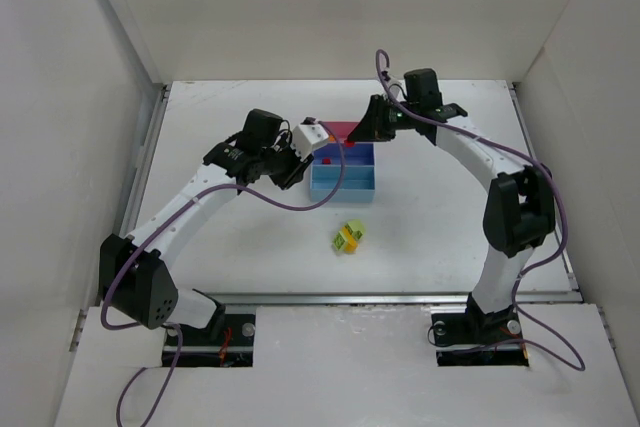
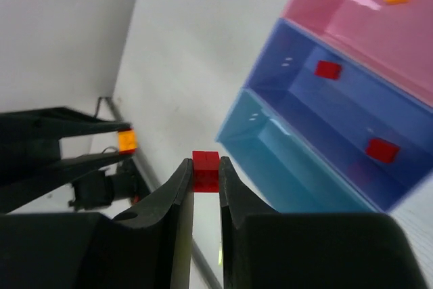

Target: Sort the legos into containers by color

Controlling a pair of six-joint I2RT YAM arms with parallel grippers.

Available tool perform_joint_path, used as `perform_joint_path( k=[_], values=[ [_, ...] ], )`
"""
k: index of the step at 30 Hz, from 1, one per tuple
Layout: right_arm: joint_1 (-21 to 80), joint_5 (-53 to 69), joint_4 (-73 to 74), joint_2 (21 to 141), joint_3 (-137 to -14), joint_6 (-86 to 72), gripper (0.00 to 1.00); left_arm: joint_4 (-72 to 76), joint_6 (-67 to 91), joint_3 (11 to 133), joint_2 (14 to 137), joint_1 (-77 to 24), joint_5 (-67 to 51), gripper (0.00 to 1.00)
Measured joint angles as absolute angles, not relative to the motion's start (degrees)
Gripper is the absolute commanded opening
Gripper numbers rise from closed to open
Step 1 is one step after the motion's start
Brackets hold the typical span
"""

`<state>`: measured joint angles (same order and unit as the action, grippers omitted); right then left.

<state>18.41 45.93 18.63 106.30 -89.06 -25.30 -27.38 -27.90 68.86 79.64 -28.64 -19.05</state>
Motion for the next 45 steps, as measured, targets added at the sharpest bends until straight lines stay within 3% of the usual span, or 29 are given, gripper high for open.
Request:
perform_joint_path(
  k=[9, 15, 27, 45],
  values=[
    [25.2, 14.3, 28.6, 106.6, -95.7, -22.9, 0.00, -27.3, -27.3, 68.8, 79.6, -28.6, -19.0, 0.00],
    [29.9, 5.0, 32.0, 110.9, -103.1, -20.7, 0.00, -27.3, -26.8, 68.8, 79.6, -28.6, -19.0, 0.00],
    [30.0, 0.4, 37.0, 119.2, -103.7, -20.3, 0.00, -26.8, -26.5, 68.2, 79.6, -28.6, -19.0, 0.00],
    [30.0, -0.1, 37.4, 119.5, -103.8, -19.7, 0.00, -26.8, -26.0, 68.0, 79.6, -28.6, -19.0, 0.00]
  ],
)
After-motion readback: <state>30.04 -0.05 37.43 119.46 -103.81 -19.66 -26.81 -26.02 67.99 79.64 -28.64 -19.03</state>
